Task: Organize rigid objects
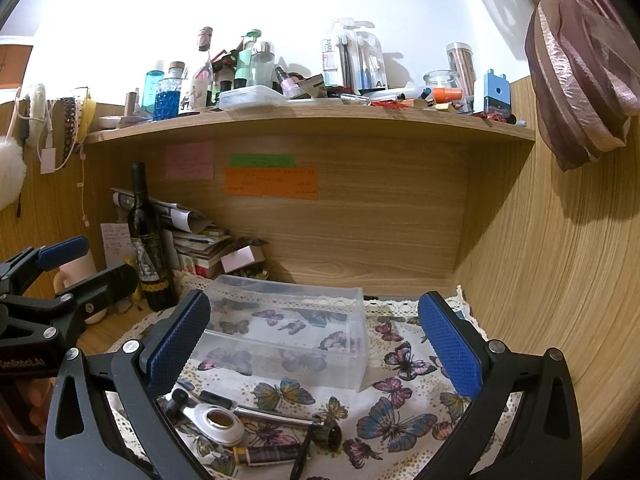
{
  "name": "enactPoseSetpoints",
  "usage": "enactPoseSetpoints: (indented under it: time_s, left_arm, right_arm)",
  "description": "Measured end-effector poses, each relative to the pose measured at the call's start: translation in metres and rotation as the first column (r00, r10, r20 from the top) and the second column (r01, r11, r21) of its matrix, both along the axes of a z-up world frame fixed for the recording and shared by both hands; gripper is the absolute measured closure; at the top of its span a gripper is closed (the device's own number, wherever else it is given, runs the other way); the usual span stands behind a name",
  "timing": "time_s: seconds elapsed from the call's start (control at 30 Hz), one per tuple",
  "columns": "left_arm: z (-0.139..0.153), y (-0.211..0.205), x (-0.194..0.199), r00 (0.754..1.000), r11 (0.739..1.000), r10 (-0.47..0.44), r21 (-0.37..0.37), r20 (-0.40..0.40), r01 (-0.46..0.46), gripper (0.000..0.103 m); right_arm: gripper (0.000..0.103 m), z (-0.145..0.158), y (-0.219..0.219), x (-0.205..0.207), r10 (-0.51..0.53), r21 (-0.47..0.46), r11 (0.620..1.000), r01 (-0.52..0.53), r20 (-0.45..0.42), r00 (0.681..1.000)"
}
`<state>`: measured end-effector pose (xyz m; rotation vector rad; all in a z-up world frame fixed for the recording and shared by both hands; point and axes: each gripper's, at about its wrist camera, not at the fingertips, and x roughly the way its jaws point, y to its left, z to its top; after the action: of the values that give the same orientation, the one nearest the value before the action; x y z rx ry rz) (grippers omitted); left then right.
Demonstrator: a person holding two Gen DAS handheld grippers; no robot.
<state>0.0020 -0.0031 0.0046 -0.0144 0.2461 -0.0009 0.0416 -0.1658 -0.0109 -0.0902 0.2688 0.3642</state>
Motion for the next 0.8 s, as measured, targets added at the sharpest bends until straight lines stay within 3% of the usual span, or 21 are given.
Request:
enactPoseSetpoints:
  time_s: [0.47, 0.8]
  left_arm:
    - [-0.002, 0.001, 0.003, 1.0, 1.0, -0.007, -0.007, -0.008, 0.007, 0.0]
    - [-0.027, 0.016, 0.015, 0.995, 0.999, 0.029, -0.029, -0.094, -0.031, 0.0]
  right_arm:
    - [0.0, 0.001, 0.0, 0.0, 0.011, 0.006, 1.0, -0.011, -0.005, 1.0]
    - [0.0, -0.021, 0.003, 0.014, -0.001, -0.042, 0.999, -0.003, -0.112, 0.994]
